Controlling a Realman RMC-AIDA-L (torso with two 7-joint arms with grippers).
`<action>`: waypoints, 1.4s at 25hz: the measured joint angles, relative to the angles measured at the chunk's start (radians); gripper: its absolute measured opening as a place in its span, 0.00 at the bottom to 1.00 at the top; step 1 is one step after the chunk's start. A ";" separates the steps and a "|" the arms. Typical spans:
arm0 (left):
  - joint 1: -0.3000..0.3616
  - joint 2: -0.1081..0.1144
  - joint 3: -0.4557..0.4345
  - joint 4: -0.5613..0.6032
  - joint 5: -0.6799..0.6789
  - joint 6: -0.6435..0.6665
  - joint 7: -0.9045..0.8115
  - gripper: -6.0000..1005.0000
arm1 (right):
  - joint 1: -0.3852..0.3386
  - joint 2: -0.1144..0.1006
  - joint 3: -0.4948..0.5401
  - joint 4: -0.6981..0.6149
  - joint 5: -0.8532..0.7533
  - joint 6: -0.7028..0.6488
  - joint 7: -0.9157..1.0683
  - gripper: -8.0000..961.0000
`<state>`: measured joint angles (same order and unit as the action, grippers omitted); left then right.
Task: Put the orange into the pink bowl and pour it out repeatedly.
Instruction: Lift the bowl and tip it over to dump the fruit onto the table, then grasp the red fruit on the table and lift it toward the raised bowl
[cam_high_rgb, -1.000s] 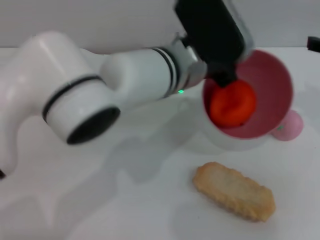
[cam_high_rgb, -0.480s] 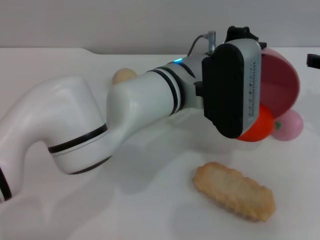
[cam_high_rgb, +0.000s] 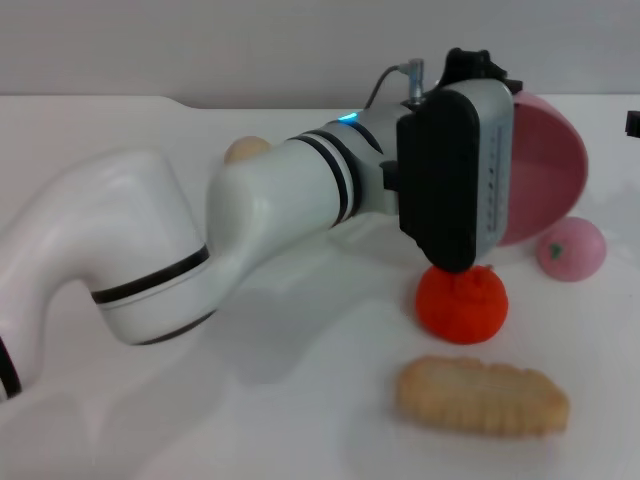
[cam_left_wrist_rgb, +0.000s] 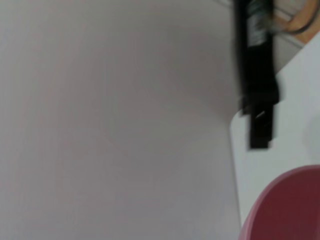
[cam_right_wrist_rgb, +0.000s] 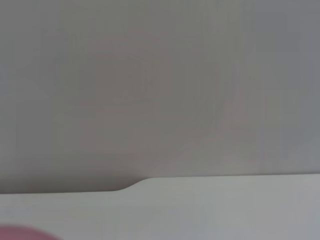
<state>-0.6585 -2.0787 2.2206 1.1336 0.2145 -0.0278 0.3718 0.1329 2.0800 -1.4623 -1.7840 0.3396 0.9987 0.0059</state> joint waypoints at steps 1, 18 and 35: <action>0.000 0.000 0.000 0.000 0.000 0.000 0.000 0.05 | 0.001 0.000 -0.002 0.000 0.001 0.000 -0.001 0.64; -0.103 0.014 -0.429 0.159 -0.415 -1.027 -0.470 0.05 | 0.049 -0.002 -0.182 0.017 0.005 -0.038 0.001 0.64; -0.111 0.016 -0.515 0.189 -0.407 -1.154 -0.461 0.05 | 0.089 -0.001 -0.400 0.101 -0.004 0.073 0.177 0.64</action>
<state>-0.7695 -2.0630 1.7053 1.3223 -0.1928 -1.1814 -0.0890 0.2218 2.0786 -1.8623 -1.6827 0.3355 1.0715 0.1832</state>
